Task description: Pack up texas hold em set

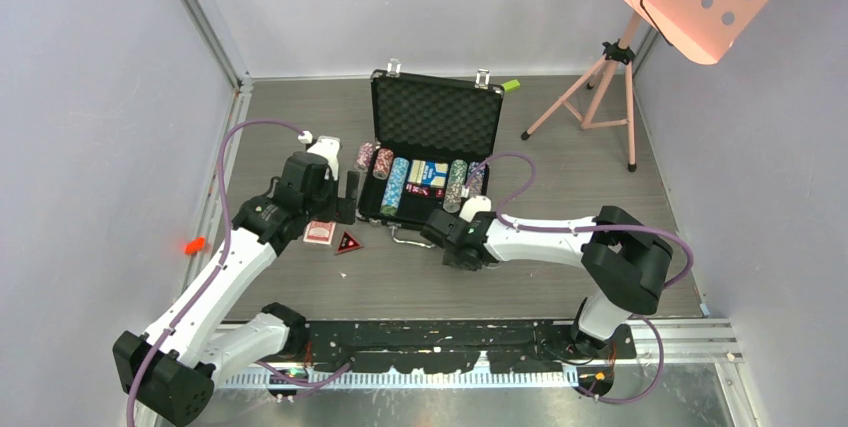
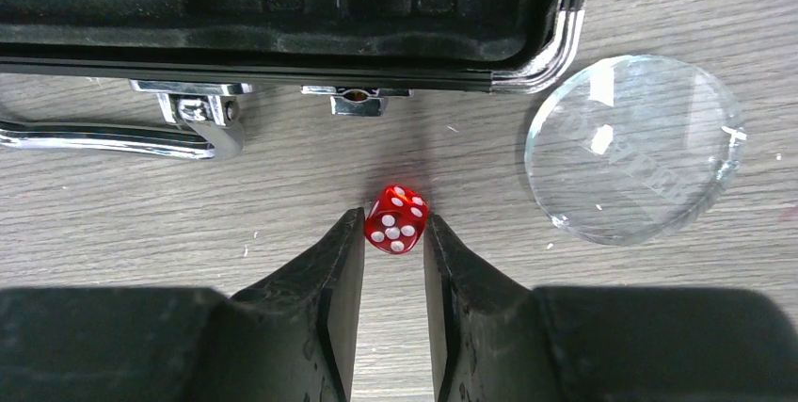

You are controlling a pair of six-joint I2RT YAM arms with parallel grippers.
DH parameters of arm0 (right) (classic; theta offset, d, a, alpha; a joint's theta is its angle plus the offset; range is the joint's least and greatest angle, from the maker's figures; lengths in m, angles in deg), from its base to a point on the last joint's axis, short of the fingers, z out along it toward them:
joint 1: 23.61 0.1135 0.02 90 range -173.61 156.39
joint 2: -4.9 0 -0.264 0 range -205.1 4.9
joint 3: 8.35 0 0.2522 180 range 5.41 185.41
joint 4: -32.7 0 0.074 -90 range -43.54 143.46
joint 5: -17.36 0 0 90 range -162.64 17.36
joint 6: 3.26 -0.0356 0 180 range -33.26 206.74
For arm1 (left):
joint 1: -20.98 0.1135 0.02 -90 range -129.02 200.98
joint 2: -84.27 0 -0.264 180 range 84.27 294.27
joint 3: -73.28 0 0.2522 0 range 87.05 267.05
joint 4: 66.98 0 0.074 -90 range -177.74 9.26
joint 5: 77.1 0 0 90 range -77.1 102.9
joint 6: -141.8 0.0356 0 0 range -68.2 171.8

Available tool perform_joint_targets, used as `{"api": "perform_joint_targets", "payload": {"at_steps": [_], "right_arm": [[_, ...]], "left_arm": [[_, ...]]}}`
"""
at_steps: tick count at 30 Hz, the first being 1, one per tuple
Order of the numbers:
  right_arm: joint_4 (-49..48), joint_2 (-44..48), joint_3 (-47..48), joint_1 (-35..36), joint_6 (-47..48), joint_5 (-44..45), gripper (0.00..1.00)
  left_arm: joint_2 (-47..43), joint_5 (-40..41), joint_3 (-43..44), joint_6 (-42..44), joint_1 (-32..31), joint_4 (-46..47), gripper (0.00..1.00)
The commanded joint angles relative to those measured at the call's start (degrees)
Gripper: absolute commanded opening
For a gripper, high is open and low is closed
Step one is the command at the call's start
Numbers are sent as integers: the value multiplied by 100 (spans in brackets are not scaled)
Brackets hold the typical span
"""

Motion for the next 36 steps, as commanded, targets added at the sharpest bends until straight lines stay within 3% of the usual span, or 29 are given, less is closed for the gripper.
{"api": "perform_joint_targets", "payload": {"at_steps": [1,6,11,26,36], "right_arm": [[289,292,234,19,27,339,31],[319,289,300,20,122,314,47],[311,234,328,18,115,314,48],[393,106,369,20,174,349,29],[675,311,1017,-92,764,477,15]], "left_arm": [[-52,-29,6,23,18,169,92],[-65,-50,7,23,18,170,92],[-61,-69,5,23,18,170,92],[-81,-79,3,23,18,171,92],[-86,-70,-2,23,18,164,92]]}}
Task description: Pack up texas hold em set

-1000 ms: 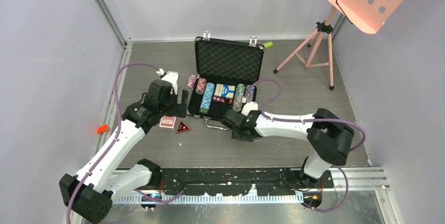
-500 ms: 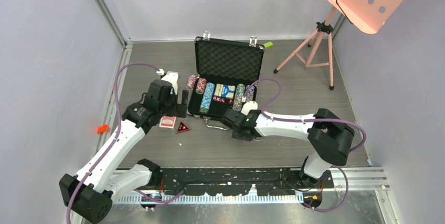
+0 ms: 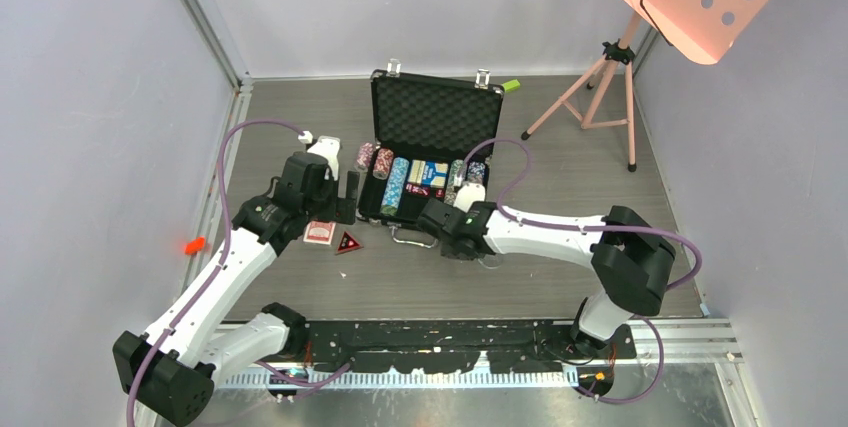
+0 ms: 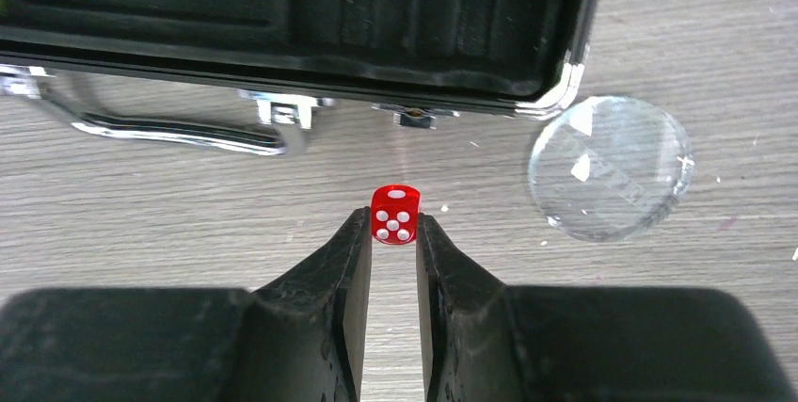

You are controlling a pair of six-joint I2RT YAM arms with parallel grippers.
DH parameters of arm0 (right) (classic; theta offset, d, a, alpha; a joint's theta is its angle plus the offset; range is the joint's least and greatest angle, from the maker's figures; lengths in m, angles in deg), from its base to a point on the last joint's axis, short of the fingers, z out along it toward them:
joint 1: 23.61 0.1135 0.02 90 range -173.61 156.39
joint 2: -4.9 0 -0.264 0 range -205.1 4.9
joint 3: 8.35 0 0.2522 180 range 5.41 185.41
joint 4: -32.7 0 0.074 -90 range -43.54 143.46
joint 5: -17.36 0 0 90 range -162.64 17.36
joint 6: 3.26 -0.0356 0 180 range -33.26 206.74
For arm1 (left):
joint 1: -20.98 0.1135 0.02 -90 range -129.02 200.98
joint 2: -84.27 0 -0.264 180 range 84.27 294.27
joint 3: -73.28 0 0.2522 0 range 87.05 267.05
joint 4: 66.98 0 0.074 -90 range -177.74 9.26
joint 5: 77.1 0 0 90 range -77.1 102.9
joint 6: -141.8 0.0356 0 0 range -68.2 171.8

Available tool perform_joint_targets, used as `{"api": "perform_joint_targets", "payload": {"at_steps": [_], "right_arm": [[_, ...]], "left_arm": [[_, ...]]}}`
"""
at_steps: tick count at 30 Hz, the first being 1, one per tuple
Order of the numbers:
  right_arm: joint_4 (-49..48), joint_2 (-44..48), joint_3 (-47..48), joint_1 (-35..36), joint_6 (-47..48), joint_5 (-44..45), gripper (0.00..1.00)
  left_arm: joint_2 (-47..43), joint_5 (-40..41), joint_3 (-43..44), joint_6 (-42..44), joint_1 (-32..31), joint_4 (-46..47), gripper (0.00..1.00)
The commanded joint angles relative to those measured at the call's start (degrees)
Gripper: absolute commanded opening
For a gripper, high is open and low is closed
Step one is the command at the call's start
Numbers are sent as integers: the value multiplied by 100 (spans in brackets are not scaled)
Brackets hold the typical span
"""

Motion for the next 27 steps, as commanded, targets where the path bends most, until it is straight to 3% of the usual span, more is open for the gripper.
{"api": "perform_joint_targets", "payload": {"at_steps": [1,6,16,27], "right_arm": [[122,235,535,-111,374,211,15],[141,234,1117,-288,804,221,15],[-405,-491,2087,-1281,1520,-426,14],[-415,-1578,3010,-1460,1809,-487,14]], "left_arm": [[-98,-50,-2,23,18,164,92],[-100,-34,-4,23,18,171,92],[-83,-6,-11,23,18,166,92],[-108,-40,-20,23,18,160,92]]}}
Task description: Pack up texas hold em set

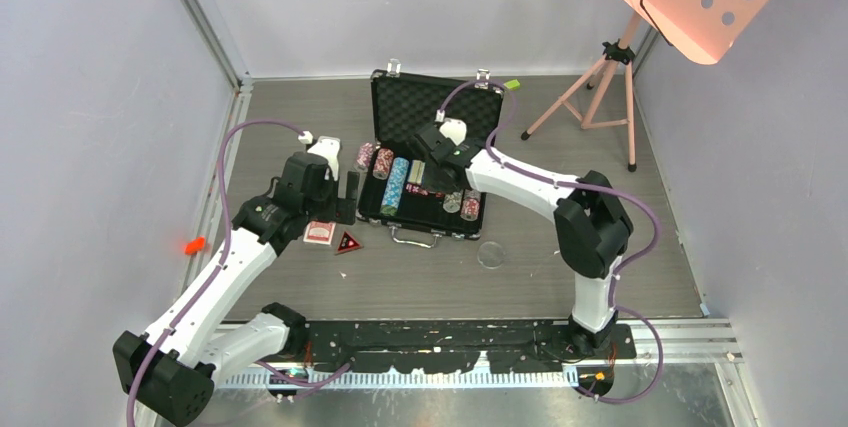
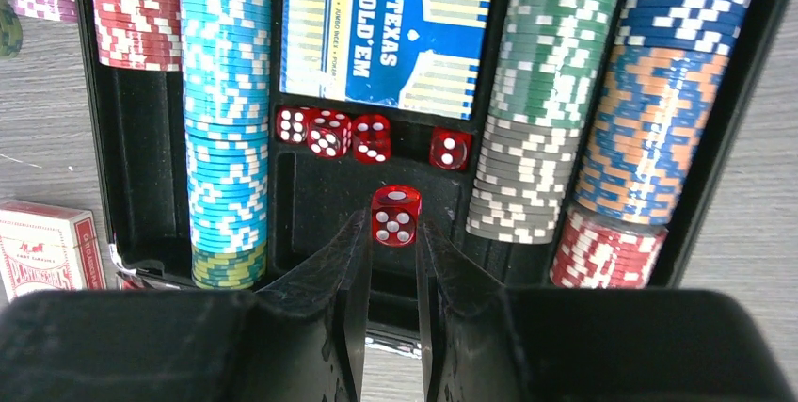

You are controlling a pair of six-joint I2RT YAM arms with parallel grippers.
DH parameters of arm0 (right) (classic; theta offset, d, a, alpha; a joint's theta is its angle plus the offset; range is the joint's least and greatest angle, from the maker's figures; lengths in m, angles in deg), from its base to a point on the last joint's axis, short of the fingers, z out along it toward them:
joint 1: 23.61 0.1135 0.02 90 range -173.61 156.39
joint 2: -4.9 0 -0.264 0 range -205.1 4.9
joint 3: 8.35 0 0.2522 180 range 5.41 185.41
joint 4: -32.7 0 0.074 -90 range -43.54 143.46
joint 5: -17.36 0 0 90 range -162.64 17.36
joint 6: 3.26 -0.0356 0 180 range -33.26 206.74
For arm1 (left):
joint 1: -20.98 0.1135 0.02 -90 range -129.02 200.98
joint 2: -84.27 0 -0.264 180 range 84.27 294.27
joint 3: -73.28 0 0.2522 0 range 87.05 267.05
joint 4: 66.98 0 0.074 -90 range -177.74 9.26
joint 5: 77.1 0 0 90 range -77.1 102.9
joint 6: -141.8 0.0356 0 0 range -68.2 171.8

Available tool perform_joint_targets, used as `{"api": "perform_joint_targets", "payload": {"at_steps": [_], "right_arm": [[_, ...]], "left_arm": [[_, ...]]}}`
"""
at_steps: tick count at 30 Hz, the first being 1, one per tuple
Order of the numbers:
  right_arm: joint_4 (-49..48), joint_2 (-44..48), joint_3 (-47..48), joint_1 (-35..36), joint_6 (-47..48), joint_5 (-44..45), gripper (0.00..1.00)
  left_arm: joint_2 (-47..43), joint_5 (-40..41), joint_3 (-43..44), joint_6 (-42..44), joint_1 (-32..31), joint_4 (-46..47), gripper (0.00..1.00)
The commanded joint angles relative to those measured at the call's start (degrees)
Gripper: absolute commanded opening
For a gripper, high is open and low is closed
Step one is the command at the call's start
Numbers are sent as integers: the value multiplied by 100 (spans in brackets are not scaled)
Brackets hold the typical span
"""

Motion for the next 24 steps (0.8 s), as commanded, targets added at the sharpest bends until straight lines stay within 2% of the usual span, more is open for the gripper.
{"api": "perform_joint_targets", "payload": {"at_steps": [1,24], "right_arm": [[-100,-187,458,-60,177,-9,14],[-212,-916,605,-170,200,0,13]], "left_arm": [[-105,-43,-11,23,18,169,92],[-134,-39,-21,23,18,170,92]]}}
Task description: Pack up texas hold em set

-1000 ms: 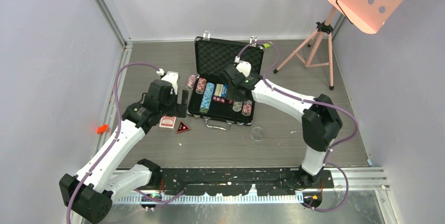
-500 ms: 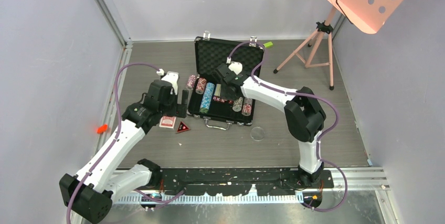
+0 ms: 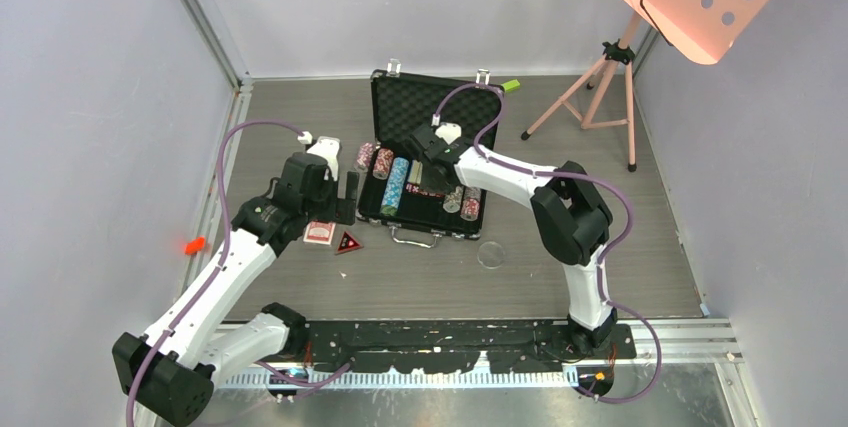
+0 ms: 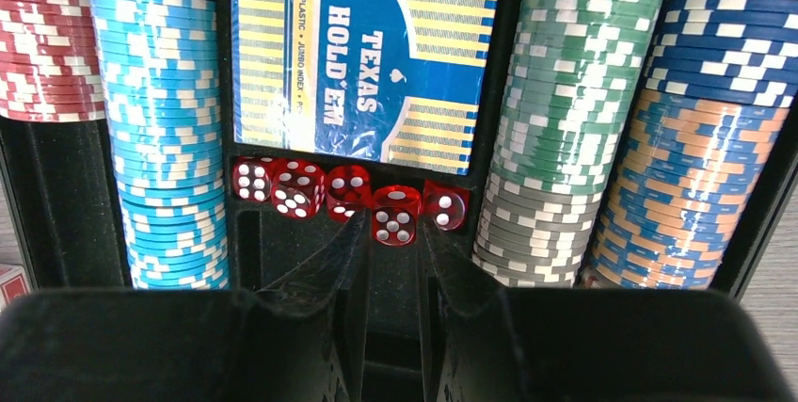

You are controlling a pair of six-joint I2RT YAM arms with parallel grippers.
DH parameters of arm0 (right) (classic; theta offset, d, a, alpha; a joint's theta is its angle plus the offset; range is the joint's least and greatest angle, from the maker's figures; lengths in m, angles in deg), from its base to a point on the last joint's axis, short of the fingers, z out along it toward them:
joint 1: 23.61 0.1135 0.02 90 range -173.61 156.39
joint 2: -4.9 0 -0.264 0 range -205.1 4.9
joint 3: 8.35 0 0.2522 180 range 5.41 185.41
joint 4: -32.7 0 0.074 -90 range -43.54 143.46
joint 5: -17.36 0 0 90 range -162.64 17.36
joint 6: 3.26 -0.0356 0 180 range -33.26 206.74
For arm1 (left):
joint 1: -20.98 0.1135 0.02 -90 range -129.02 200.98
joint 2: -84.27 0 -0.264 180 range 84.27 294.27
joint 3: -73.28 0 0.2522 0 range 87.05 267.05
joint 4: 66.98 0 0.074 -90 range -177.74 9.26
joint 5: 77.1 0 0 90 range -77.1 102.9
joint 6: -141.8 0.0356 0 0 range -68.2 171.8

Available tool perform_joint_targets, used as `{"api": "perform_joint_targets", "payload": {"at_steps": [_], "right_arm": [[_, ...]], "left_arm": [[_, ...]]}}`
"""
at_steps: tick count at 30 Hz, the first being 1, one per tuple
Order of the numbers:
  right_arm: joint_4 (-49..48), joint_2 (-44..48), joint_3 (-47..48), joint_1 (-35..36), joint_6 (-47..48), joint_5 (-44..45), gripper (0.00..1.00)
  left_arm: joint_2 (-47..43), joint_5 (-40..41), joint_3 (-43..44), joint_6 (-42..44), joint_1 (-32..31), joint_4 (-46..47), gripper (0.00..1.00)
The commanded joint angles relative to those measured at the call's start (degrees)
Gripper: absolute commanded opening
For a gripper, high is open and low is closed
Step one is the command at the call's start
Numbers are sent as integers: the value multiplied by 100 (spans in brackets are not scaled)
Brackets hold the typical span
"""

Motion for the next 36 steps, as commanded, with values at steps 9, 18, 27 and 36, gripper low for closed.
{"api": "perform_joint_targets", "payload": {"at_steps": [9,18,27,36], "right_arm": [[-204,-197,235,-31,86,131,14],[-201,-109,224,-39,70,43,36],[-63,429,267,-48,216,150,39],[-138,1549,-359,-62,498,235,39]], "left_arm": [[-76,-24,-9,31,18,171,92],[-68,-15,-17,49,18,180,92],[-27,53,-17,67,18,175,92],[358,246,108,-30,18,267,91]]}}
